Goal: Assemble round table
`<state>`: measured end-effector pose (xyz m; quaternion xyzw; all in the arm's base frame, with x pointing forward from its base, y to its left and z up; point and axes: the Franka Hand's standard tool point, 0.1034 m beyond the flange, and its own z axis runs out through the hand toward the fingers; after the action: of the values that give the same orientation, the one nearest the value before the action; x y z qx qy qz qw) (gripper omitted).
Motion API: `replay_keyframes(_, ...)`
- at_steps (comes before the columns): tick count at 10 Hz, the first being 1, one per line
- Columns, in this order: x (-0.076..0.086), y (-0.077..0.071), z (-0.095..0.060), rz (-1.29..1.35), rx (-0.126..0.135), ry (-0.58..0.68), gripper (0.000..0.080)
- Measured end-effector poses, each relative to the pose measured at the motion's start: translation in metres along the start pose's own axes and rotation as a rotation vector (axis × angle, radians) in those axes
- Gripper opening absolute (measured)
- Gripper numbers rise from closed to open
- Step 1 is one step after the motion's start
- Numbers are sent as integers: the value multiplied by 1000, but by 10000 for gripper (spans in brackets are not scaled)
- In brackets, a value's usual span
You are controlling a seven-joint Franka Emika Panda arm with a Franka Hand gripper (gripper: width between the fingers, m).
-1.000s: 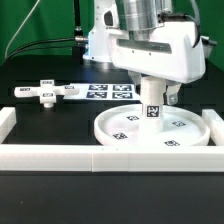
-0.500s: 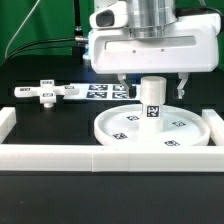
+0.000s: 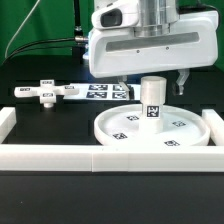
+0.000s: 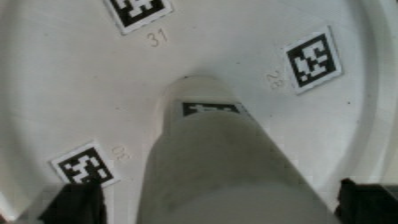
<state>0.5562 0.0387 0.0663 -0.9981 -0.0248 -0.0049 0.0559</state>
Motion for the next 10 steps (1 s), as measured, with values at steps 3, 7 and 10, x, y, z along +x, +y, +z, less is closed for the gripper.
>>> replay_keyframes(3, -3, -2, 1, -328, -37, -30, 649)
replay_keyframes(7, -4, -8, 3, -591, -50, -42, 649)
replay_keyframes(10, -4, -7, 2, -772, -52, -48, 649)
